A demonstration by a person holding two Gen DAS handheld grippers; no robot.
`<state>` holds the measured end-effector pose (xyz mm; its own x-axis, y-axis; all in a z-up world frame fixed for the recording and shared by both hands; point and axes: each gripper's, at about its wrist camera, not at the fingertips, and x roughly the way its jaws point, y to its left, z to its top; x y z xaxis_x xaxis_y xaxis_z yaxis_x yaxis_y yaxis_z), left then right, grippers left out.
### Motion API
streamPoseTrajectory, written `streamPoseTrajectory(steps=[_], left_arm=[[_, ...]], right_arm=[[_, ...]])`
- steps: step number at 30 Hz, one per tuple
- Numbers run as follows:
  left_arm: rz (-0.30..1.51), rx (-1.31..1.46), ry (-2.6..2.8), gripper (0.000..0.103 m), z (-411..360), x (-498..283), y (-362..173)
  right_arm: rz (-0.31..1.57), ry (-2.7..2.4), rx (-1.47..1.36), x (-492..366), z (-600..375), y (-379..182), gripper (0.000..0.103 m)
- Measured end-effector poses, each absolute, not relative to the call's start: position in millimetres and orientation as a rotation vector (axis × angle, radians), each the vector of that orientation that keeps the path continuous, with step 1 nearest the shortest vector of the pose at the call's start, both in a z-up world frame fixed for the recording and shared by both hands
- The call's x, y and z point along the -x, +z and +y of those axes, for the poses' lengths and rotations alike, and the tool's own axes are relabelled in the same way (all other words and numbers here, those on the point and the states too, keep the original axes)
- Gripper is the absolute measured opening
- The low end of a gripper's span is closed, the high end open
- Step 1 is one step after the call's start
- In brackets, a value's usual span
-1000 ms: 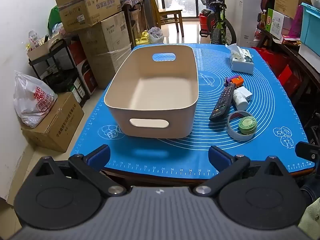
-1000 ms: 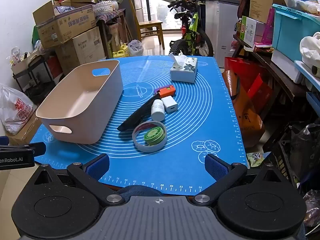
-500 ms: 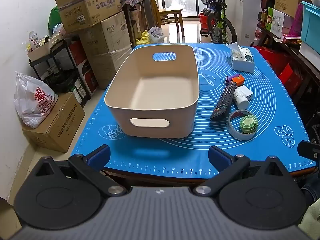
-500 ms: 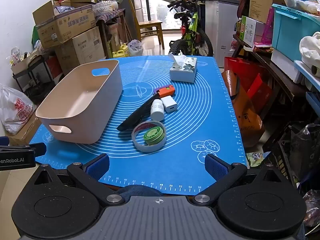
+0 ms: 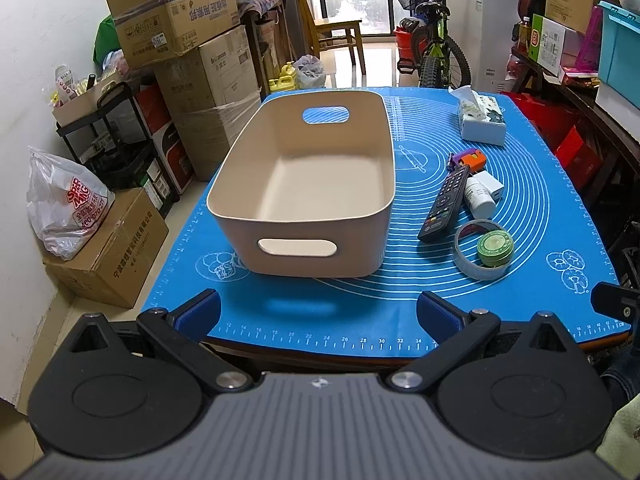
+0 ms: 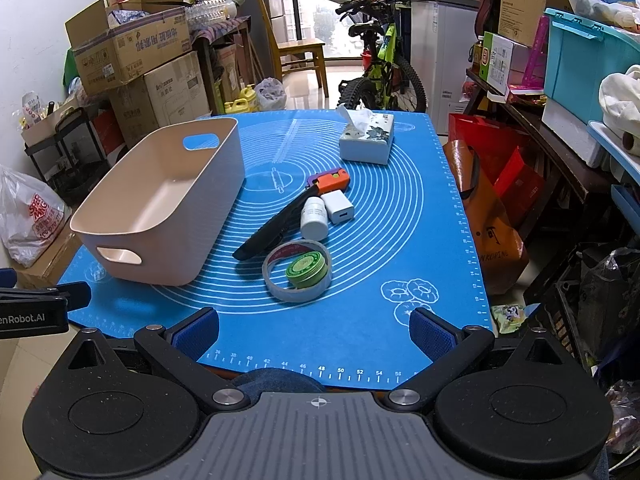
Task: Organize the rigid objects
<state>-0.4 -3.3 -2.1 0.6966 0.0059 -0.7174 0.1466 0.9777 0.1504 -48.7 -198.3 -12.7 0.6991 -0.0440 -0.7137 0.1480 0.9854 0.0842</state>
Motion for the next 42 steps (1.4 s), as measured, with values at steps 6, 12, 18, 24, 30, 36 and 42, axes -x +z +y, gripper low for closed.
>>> streamPoseTrajectory(steps=[6, 12, 18, 24, 30, 36, 42], left_arm=[[0.798, -0.203, -0.079, 0.103, -3.1, 0.4, -2.0], [0.8, -0.201, -0.075, 0.103, 0.3, 0.3, -1.5], [0.8, -0.202, -0.075, 0.103, 1.3, 0.5, -1.1], [0.805, -0.207, -0.078, 0.103, 0.2, -0.8, -1.9], [0.804, -0.209, -0.077, 0.103, -0.1, -0.9, -2.2], [0.805, -0.214, -0.077, 0.103, 0.9, -1.0, -2.9], [0.804, -0.215, -0.076, 0.103, 1.7, -1.2, -3.2]], right_arm=[[0.79, -0.108, -0.139, 48.6, -198.0, -12.9, 0.101], [0.791, -0.105, -0.137, 48.5, -195.9, -13.8, 0.101], [0.79, -0.106, -0.137, 48.4, -196.0, -14.1, 0.101], [0.791, -0.105, -0.136, 48.3, -195.8, -13.9, 0.101], [0.792, -0.104, -0.136, 48.6, -196.3, -14.6, 0.101], [0.793, -0.105, -0.135, 48.5, -195.7, -15.0, 0.101], [0.793, -0.105, -0.136, 48.5, -195.6, -14.9, 0.1]])
